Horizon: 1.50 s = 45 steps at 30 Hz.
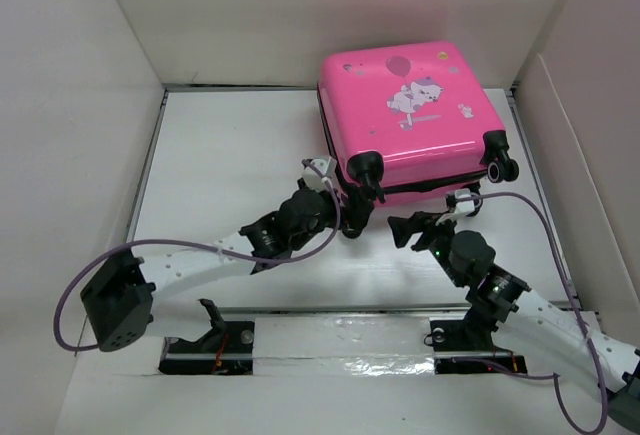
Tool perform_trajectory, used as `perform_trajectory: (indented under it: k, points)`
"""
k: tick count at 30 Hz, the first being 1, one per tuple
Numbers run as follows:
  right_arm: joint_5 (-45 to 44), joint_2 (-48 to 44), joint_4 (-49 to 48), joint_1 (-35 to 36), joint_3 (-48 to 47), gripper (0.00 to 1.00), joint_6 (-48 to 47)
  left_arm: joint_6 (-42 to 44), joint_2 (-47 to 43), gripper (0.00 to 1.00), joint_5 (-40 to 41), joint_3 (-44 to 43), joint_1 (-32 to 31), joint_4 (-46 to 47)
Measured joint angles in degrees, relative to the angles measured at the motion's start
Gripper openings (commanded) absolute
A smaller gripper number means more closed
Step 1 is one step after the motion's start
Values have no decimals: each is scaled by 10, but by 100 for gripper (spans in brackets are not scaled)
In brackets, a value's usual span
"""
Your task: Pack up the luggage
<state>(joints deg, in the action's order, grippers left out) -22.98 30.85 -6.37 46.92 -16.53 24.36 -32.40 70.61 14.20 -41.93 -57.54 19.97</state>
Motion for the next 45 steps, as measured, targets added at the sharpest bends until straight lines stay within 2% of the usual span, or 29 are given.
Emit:
perform_trajectory:
  k: [6,9,12,15,16,19,24,25,27,28,29,30,32,34,35,36,37,38,45]
  points:
    - [4,-13,33,-5,-4,83,-3,14,118,97,-6,-94,11,7]
    - [9,-15,44,-5,-4,83,-6,13,160,93,-22,-111,23,14]
    - [10,-25,53,-5,-4,83,-8,10,185,82,-30,-112,28,16]
    - [10,-40,60,-5,-4,83,-9,3,189,53,-34,-112,28,23]
    - [10,-45,60,-5,-3,83,-9,-1,190,28,-37,-112,26,30]
    - [11,-55,60,-8,-2,83,-10,-7,190,0,-35,-111,24,43]
    - [10,-56,63,-9,-2,83,-12,-17,166,0,-30,-70,32,83]
    - [9,-56,66,-9,-2,80,-12,-19,146,0,-28,-49,39,90]
    - [2,-55,76,-9,-1,68,-15,-18,99,0,-13,-10,54,100]
    - [-2,-54,78,-10,0,53,-16,-17,75,0,-5,6,66,98]
    - [-6,-53,79,-12,1,17,-18,-15,51,0,2,22,77,92]
    - [-9,-52,79,-16,3,11,-20,-14,28,0,10,38,90,84]
    - [-17,-49,78,-23,9,7,-17,-10,-17,0,14,65,112,65]
    - [-19,-48,71,-27,18,7,-19,-7,-61,0,7,86,133,43]
    - [-18,-47,64,-28,24,13,-20,-7,-79,0,-4,95,144,35]
    - [-14,-47,56,-30,30,21,-21,-7,-94,0,-17,103,156,28]
    - [-12,-47,49,-31,35,38,-21,-7,-105,0,-29,109,169,23]
    - [-9,-47,42,-31,42,43,-16,-7,-111,0,-38,112,180,20]
    - [-34,-93,76,-31,57,59,51,-13,-116,0,-76,112,204,15]
